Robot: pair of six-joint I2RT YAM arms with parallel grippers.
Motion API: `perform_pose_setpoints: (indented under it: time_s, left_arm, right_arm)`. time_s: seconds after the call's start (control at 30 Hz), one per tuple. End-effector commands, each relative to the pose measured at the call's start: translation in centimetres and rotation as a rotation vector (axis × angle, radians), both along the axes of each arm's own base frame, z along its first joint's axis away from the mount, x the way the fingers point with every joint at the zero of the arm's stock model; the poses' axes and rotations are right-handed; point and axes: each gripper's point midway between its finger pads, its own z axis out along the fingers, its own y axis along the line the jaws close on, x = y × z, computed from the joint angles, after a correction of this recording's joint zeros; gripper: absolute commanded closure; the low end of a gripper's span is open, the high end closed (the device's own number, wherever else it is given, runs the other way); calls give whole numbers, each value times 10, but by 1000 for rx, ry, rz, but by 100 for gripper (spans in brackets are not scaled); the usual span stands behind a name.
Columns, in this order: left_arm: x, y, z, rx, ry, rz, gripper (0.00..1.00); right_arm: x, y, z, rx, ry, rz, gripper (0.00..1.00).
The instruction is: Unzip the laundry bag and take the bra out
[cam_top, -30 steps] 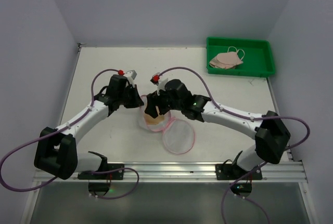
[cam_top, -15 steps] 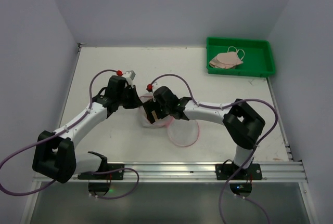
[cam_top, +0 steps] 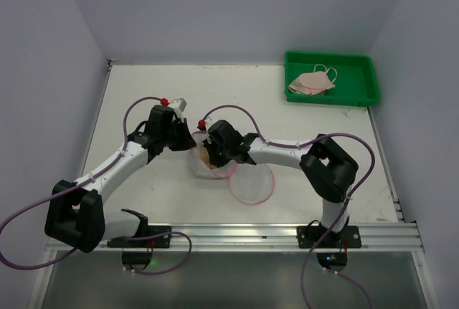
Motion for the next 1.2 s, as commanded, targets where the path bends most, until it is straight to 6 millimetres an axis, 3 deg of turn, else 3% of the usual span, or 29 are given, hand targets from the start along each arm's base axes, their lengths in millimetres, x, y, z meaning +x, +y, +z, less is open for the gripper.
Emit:
perform_pose_setpoints:
  time_s: [0.0,0.07,0.1,0.17,0.2,0.3,0.47,0.6,0.73,0.8,0.83,0.9,0.97,1.0,1.03,1.07,1.13,1.17]
  left_arm:
    - [3,5,-2,14,-7,19,100]
    - [3,8,-5,27,3,25,100]
    - [4,9,-5,31,1,27,100]
    - [4,10,-5,35,2,29,100]
    - [4,11,-5,39,2,32,100]
    - [5,13,-6,44,3,38,100]
    - [1,8,-10,21,24,17,100]
    - [-4,6,-18,2,43,11,100]
    - [-7,0,-20,-26,53,-8,100]
    - [-5,3,-19,-7,51,1,100]
    - [-4,4,-18,-1,52,2,100]
    - [-1,4,-13,4,40,2,100]
    - [1,4,-10,9,35,-1,100]
    - [3,4,-6,11,32,-4,100]
    - [3,4,-5,15,31,-6,100]
    - [4,4,-3,17,24,-11,100]
    - [4,5,2,20,13,-15,100]
    - [4,5,3,22,6,-17,100]
  right_arm:
    - [-10,3,52,107,-58,49,100]
    - [-19,0,66,141,-60,81,100]
    - [-23,-1,90,192,-88,99,100]
    - [-31,-3,106,244,-107,124,100]
    - [-35,-6,129,292,-141,132,100]
    - [-45,-10,159,366,-185,173,100]
    - [-48,-29,242,567,-351,138,100]
    - [-21,-55,308,746,-518,-13,100]
    - [3,-78,362,849,-616,-129,100]
    - [22,-93,373,846,-648,-200,100]
    - [34,-107,389,849,-683,-272,100]
    - [66,-132,388,795,-706,-392,100]
    - [99,-174,401,755,-765,-568,100]
    - [117,-183,388,702,-748,-638,100]
    - [128,-199,398,696,-774,-700,100]
    - [145,-226,396,665,-798,-791,100]
    - [173,-250,388,621,-796,-895,100]
    - [188,-277,383,591,-806,-975,100]
